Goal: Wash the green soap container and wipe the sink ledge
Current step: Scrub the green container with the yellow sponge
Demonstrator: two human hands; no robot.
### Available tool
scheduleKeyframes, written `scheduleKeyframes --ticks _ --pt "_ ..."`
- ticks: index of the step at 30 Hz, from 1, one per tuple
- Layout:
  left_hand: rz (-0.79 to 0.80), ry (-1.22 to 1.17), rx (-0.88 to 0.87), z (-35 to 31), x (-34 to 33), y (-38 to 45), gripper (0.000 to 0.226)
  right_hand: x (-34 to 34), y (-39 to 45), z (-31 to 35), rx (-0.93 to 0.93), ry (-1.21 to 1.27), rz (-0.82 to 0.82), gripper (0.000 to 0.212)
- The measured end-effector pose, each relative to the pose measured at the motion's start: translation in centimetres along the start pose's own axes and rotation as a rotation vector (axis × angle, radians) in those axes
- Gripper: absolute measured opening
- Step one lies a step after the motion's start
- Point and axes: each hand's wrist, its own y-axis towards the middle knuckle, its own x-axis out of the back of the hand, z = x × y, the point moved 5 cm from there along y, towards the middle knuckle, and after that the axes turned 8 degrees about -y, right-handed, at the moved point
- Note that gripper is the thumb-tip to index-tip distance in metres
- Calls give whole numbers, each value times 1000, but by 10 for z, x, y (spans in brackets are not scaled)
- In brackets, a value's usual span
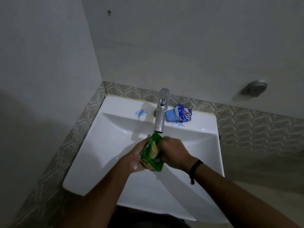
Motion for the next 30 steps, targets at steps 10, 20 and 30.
scheduleKeyframes --ticks 10,20,30 --pt "-9 26 -140 -11 1 0 52 -1 13 -2 -133 69 -188 13" --pt "5 61 -149 -1 -1 -3 55 -4 15 -9 -141 93 -226 8" --pt "-81 8 -227 5 1 9 59 -23 0 1 -348 438 -261 11"
